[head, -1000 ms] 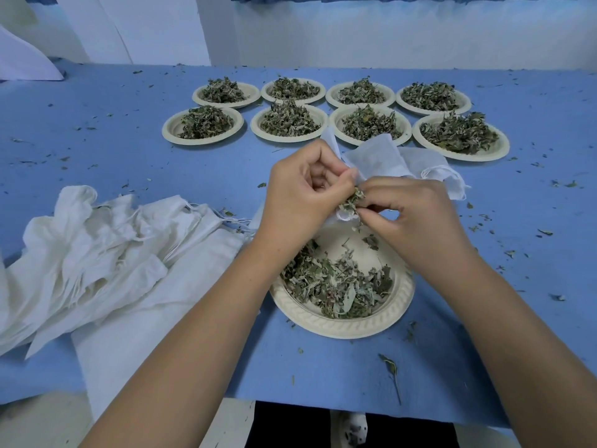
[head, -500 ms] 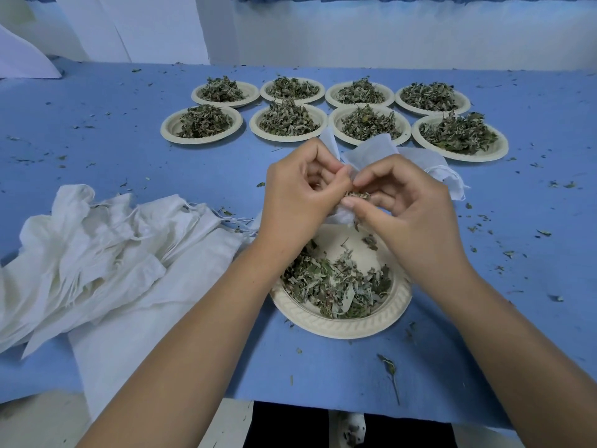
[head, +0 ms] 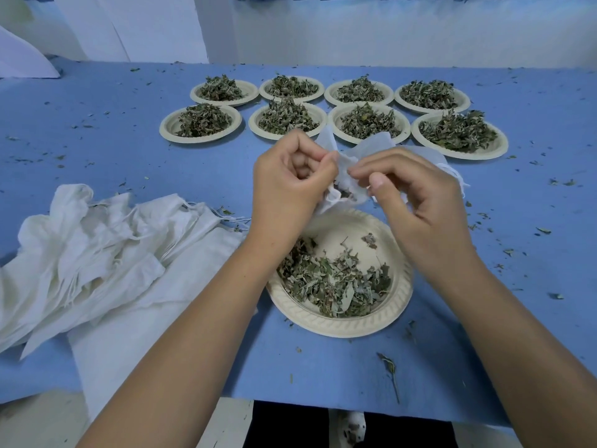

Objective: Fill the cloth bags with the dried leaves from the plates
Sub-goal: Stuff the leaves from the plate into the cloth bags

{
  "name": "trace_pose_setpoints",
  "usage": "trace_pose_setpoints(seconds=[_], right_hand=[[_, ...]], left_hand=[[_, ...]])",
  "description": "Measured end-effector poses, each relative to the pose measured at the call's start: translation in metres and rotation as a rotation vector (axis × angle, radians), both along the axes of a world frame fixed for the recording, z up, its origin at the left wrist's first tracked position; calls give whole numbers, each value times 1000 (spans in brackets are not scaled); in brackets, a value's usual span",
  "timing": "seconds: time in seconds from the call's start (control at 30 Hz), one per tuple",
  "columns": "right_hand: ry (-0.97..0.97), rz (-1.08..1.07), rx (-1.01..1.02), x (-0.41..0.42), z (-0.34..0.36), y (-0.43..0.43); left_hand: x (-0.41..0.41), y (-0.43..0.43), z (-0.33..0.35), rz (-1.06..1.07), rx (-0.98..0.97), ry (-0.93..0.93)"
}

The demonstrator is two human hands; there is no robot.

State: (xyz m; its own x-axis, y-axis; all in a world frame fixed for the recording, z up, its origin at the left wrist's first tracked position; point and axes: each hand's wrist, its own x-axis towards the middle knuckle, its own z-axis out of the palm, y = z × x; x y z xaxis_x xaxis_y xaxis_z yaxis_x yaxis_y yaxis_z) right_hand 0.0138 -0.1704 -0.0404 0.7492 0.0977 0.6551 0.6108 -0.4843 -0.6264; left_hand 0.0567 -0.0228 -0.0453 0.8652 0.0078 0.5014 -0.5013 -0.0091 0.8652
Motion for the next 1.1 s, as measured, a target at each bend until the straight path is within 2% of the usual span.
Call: trace_pose_setpoints(seconds=[0.1, 0.2, 0.23, 0.3, 0.4, 0.43, 0.5, 0.6, 0.67, 0.73, 0.83, 0.93, 1.0, 1.1], right_hand=[[-36, 18, -183, -3, 3, -1], [93, 65, -484, -3, -4, 5], [131, 86, -516, -2, -5, 7], [174, 102, -353, -2, -1, 5], [204, 25, 244, 0, 9, -11], [225, 12, 315, 1, 13, -19], [397, 158, 226, 0, 18, -26], [793, 442, -110, -6, 13, -18], [892, 484, -255, -7, 7, -10], [892, 433, -240, -6, 4, -8], [743, 307, -262, 0, 3, -10], [638, 285, -446, 2, 1, -12], [649, 319, -586, 3, -2, -10], [609, 280, -616, 5, -6, -5]], left_hand=[[3, 2, 0, 22, -56, 28], [0, 1, 1, -56, -7, 2], [-2, 0, 0, -77, 19, -4], [-2, 0, 1, -81, 39, 1], [0, 2, 2, -5, -22, 27], [1, 4, 2, 17, -52, 37], [2, 4, 3, 43, -82, 49], [1, 2, 3, 47, -77, 53], [1, 2, 3, 50, -77, 51], [2, 3, 3, 54, -78, 47], [1, 3, 4, 49, -78, 52], [1, 2, 4, 46, -69, 50], [1, 2, 4, 46, -63, 48], [1, 3, 3, 47, -62, 44]])
